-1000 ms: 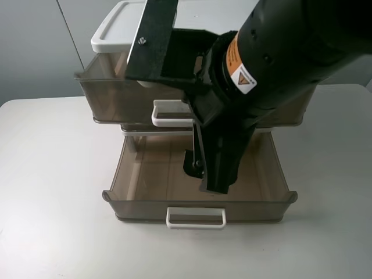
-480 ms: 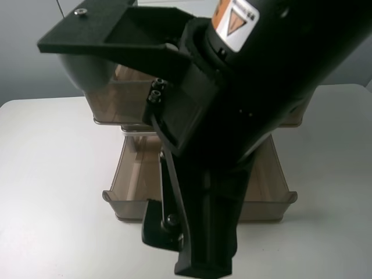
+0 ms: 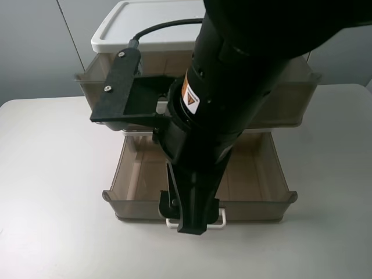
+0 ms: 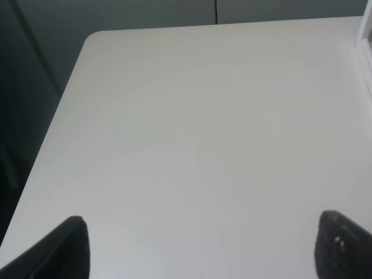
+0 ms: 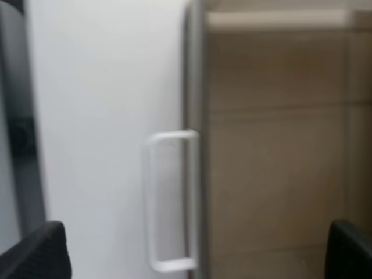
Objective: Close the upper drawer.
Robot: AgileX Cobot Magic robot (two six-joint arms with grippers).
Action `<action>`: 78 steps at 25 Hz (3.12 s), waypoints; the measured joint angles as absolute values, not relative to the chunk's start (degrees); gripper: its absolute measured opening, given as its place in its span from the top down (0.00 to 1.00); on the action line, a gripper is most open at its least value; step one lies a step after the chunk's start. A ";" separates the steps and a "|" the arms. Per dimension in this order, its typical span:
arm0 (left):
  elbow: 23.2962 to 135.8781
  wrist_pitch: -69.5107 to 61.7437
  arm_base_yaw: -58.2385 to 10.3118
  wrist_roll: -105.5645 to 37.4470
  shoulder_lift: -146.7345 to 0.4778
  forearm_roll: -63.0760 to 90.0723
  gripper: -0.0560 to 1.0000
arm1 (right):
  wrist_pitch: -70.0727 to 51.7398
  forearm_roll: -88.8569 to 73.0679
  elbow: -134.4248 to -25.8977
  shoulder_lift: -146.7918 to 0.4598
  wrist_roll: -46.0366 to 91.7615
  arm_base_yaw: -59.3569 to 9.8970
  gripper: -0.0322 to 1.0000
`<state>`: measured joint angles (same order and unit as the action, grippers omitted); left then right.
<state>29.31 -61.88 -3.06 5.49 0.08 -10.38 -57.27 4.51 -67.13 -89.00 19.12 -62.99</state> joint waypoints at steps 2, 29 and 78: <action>29.31 -61.88 -3.06 5.49 0.08 -10.38 0.24 | -57.27 5.92 -67.13 -89.59 19.51 -60.49 0.33; 29.31 -61.88 -3.06 5.49 0.08 -10.38 0.24 | -50.72 5.69 -66.73 -86.07 22.21 -52.55 0.33; 29.31 -61.88 -3.06 5.49 0.08 -10.38 0.24 | -63.79 -4.30 -31.77 -7.26 7.13 5.08 0.33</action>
